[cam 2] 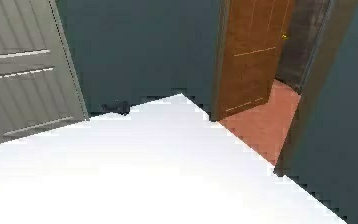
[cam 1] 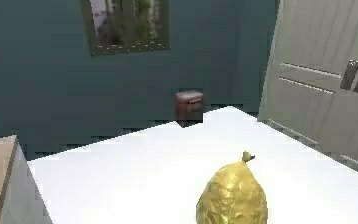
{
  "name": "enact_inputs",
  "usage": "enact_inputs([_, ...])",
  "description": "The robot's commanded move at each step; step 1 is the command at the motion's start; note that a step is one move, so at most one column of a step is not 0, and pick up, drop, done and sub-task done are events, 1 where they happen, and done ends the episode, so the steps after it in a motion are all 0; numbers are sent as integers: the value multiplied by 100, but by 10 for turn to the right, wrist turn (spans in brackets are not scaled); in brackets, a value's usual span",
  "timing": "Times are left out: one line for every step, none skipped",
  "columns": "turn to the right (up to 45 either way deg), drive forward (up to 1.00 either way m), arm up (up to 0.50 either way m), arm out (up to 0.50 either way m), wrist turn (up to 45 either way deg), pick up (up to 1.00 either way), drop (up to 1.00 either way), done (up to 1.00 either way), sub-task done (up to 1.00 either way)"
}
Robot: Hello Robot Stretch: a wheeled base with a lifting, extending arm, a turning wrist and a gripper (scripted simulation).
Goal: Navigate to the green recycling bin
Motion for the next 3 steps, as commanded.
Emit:
enact_inputs([450,0,0,0,0,0,0,0,0])
enact_inputs([450,0,0,0,0,0,0,0,0])
enact_inputs([90,0,0,0,0,0,0,0,0])
